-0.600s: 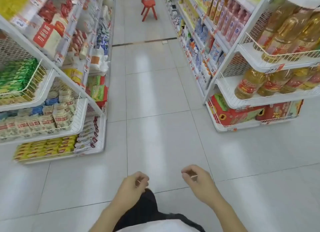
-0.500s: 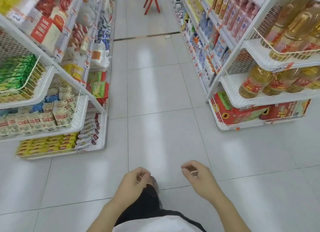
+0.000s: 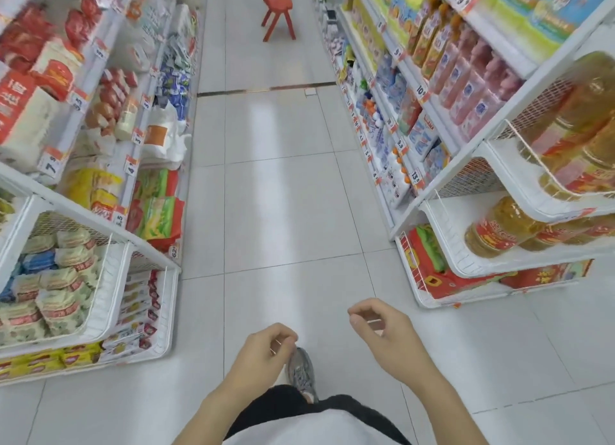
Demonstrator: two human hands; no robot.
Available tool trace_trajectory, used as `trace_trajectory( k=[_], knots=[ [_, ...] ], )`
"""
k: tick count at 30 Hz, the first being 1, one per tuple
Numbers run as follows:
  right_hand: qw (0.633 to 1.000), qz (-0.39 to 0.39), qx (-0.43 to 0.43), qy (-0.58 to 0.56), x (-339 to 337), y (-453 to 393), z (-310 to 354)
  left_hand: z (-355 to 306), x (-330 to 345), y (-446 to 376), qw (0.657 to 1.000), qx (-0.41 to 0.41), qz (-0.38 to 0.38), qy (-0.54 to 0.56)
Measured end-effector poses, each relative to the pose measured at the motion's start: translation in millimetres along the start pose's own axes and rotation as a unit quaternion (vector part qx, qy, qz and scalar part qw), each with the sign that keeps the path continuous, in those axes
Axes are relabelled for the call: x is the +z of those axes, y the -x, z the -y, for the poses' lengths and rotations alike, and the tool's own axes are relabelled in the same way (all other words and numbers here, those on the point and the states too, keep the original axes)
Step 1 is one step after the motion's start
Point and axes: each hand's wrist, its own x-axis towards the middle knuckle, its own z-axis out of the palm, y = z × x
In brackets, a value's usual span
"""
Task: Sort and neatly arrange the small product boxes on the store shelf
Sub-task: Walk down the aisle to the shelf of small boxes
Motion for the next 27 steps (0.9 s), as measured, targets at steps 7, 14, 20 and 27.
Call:
trace_trajectory(
  k=[7, 14, 20, 27],
  knots=[
    [0.999, -0.022, 0.028, 0.004, -43.5, -117.3, 35.6, -77.9, -58.3, -142.0, 1.0, 0.009, 0.003, -0.004],
    [0.999, -0.001, 0.048, 0.004, -97.0, -287.2, 46.4, -148.3, -87.6, -317.3, 0.999, 0.015, 0.022, -0.043],
    [0.999, 0.04, 0.031, 0.001, -153.0, -465.8, 98.0, -226.1, -126.4, -447.6, 1.0, -0.014, -0.01, -0.025],
    [0.997, 0.075, 0.01, 0.031, -187.1, -660.4, 176.1, -280.8, -194.4, -582.2, 0.998, -0.047, -0.05, -0.007]
  ],
)
